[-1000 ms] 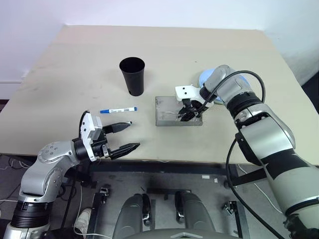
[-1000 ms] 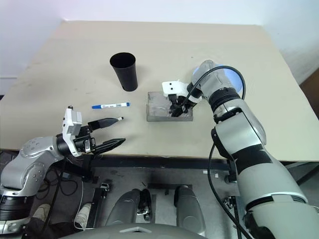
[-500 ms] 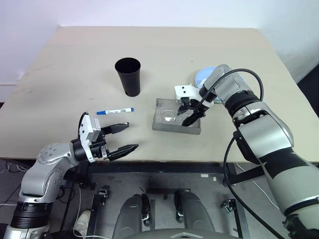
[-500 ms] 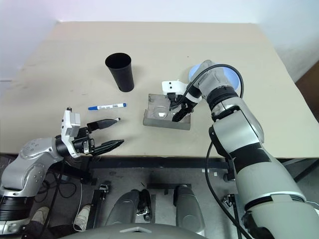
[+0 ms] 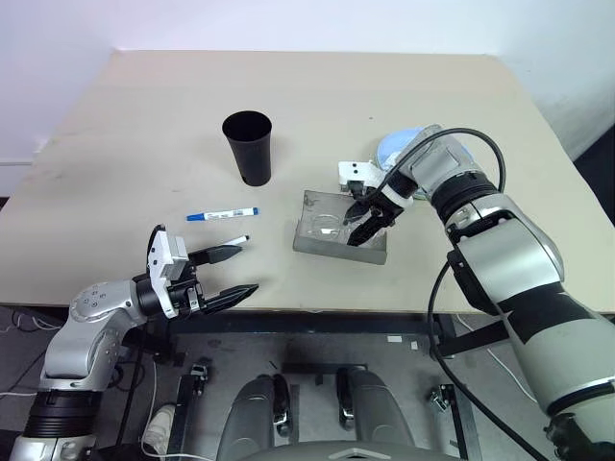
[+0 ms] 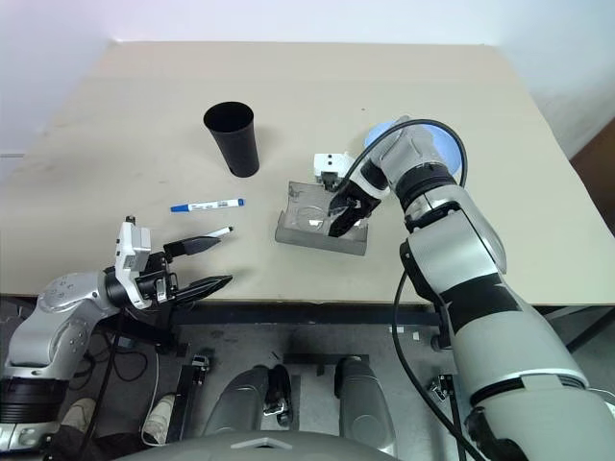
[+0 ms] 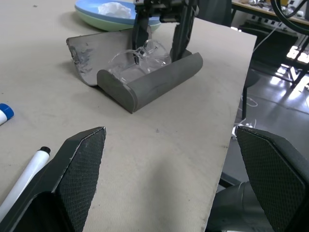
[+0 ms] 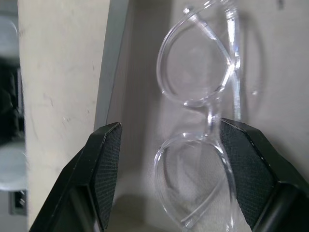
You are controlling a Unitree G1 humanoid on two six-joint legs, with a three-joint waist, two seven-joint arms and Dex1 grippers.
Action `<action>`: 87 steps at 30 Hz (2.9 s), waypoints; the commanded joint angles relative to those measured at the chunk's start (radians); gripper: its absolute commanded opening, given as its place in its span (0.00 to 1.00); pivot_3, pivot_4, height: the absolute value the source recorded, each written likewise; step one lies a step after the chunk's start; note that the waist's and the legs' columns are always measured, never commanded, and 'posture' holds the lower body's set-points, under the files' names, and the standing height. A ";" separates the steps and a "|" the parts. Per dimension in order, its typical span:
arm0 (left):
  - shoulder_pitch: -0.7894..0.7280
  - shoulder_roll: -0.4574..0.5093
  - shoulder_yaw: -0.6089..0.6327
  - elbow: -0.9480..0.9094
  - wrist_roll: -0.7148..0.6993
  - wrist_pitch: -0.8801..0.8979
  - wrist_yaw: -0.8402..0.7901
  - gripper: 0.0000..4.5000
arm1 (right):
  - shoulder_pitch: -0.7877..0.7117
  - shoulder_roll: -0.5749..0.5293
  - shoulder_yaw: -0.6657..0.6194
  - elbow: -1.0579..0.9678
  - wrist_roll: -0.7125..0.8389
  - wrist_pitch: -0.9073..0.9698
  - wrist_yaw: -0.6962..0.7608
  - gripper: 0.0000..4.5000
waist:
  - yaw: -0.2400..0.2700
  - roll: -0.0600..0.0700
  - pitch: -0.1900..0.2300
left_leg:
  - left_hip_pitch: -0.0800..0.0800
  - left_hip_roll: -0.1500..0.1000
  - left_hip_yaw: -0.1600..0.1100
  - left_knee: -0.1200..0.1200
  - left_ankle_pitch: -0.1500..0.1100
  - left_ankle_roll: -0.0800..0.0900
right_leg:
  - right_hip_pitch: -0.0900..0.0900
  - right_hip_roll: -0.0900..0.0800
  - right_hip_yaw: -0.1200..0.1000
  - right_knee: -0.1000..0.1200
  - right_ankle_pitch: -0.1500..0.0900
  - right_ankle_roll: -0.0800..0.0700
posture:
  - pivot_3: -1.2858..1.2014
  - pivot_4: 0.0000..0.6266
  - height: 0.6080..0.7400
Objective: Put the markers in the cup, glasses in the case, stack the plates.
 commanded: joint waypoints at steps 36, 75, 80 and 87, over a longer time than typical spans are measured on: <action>-0.087 -0.019 -0.044 -0.034 0.007 0.047 0.021 1.00 | 0.095 -0.192 0.276 -0.516 0.404 0.458 0.008 0.73 | 0.002 0.000 0.000 | -0.001 0.000 0.000 -0.001 0.000 0.000 | -0.001 -0.001 0.000 -0.001 0.000 0.000 | 0.52 0.24 0.77; -0.087 -0.021 0.005 0.042 0.011 -0.002 -0.006 1.00 | 0.097 -0.122 -0.297 -0.373 0.525 0.442 -0.497 0.06 | 0.002 0.000 0.000 | -0.003 -0.001 0.000 -0.001 0.000 0.001 | -0.001 -0.001 -0.001 -0.002 0.001 0.001 | 0.52 0.24 0.77; -0.109 -0.025 -0.008 0.033 0.017 0.013 0.004 1.00 | 0.083 -0.082 -0.311 -0.194 0.443 0.237 -0.672 0.00 | 0.001 0.000 0.000 | -0.004 -0.001 0.000 -0.001 0.000 0.001 | -0.002 -0.001 -0.001 -0.002 0.001 0.001 | 0.52 0.24 0.77; -0.124 -0.022 -0.014 0.017 0.015 0.031 0.013 1.00 | 0.071 -0.065 -0.233 -0.037 0.288 0.091 -0.658 0.00 | 0.001 0.000 0.000 | -0.004 -0.001 0.001 -0.001 0.000 0.001 | -0.001 0.001 -0.001 -0.002 0.002 0.002 | 0.52 0.24 0.77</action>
